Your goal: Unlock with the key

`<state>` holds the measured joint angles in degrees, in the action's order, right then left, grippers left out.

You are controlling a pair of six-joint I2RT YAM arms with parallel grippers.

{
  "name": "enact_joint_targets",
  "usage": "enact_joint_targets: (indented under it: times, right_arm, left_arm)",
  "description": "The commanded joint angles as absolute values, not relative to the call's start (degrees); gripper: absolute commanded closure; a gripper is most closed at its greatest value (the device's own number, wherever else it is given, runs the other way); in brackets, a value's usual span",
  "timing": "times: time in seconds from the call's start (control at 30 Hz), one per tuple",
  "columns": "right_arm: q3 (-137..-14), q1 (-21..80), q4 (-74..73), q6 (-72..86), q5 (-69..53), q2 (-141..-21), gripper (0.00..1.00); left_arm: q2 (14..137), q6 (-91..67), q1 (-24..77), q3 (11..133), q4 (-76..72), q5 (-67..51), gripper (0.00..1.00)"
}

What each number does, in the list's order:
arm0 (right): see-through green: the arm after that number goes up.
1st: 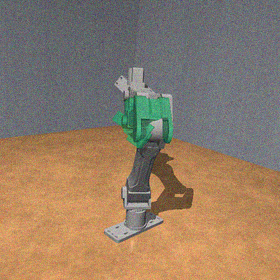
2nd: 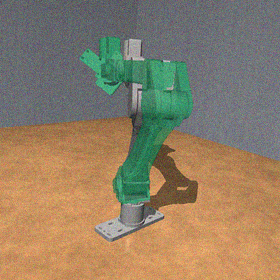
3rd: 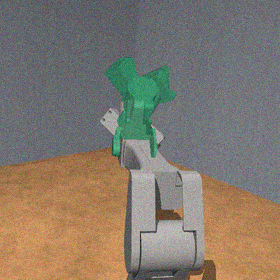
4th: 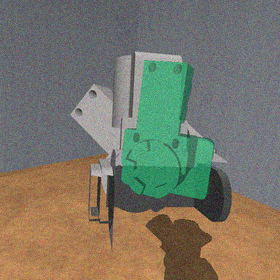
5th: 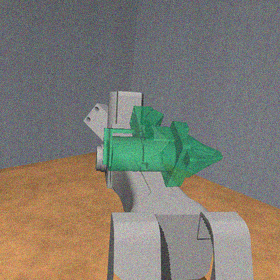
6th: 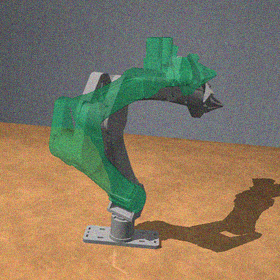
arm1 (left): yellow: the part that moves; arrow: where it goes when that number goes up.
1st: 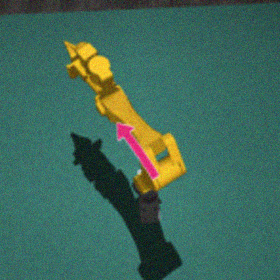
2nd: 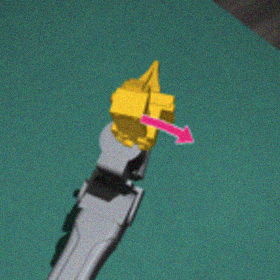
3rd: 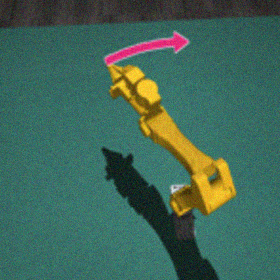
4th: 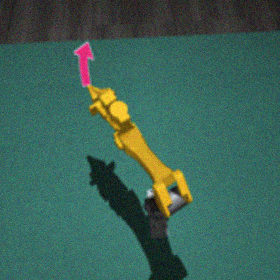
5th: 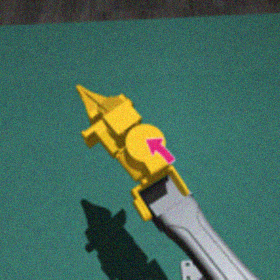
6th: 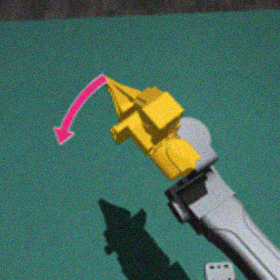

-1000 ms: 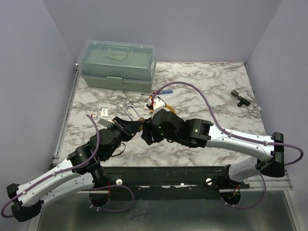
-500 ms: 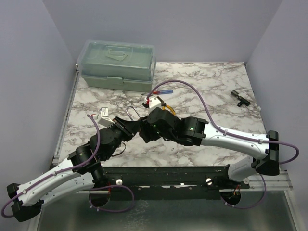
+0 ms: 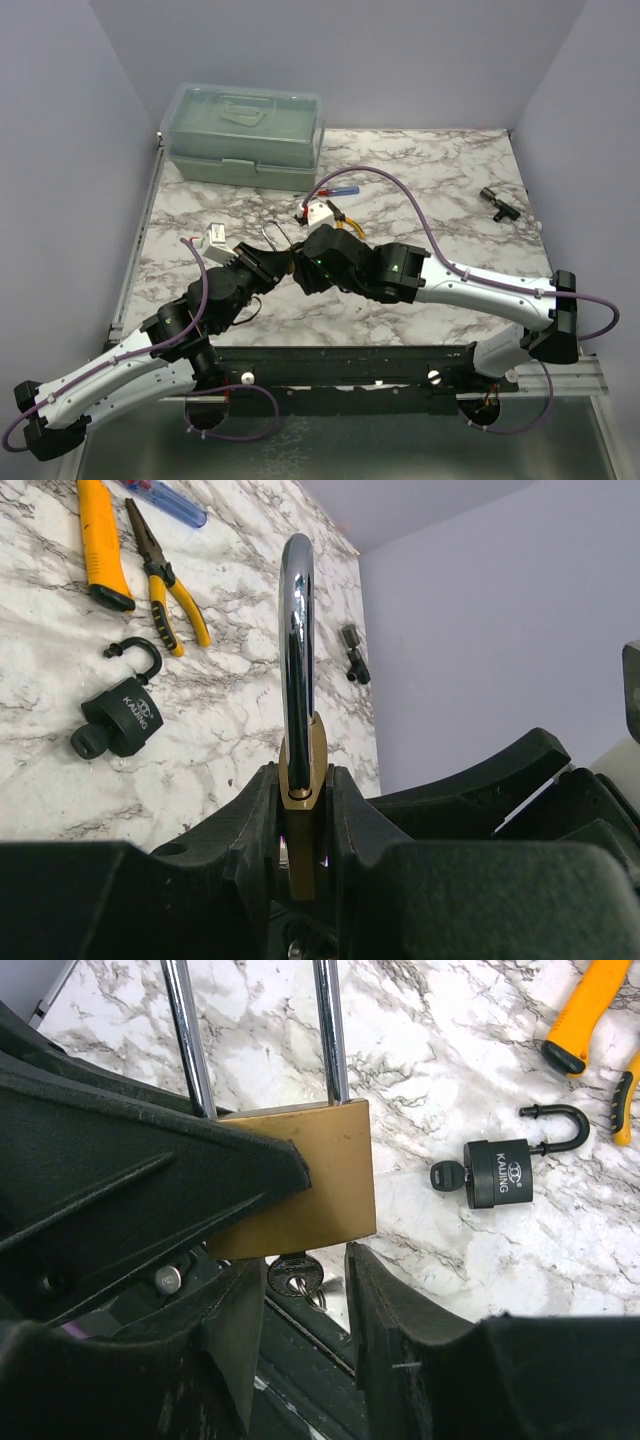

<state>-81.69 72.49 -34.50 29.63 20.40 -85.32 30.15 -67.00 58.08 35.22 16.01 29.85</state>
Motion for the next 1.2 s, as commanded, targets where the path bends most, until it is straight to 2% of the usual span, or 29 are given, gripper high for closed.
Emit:
enact_joint_targets:
  times: [0.0, 0.23, 0.43, 0.77, 0.93, 1.17]
  right_arm:
    - [-84.60, 73.11, -35.16, 28.51, 22.44, -86.72, 0.59]
    - [-85.60, 73.56, -35.27, 27.79, 22.67, -87.53, 0.60]
    - [-85.52, 73.66, -35.07, 27.53, 22.75, -87.94, 0.66]
    - [-83.73, 73.82, -33.53, 27.66, 22.95, -86.77, 0.91]
    - [-80.18, 73.77, -29.71, 27.73, 21.30, -83.76, 0.99]
    - [-76.44, 73.67, -24.61, 28.27, 19.14, -80.26, 0.99]
  left_arm:
    - [29.41, -68.92, 58.00, 38.17, 12.33, 30.32, 1.00]
    - [29.71, -69.00, 58.02, 38.26, 12.30, 30.23, 1.00]
    - [29.41, -69.08, 58.02, 38.10, 12.31, 30.23, 1.00]
    - [28.38, -69.08, 58.06, 37.32, 12.39, 29.48, 1.00]
    - [26.26, -68.58, 58.01, 36.34, 12.31, 28.38, 1.00]
    - [23.33, -67.50, 58.02, 34.69, 10.84, 25.81, 1.00]
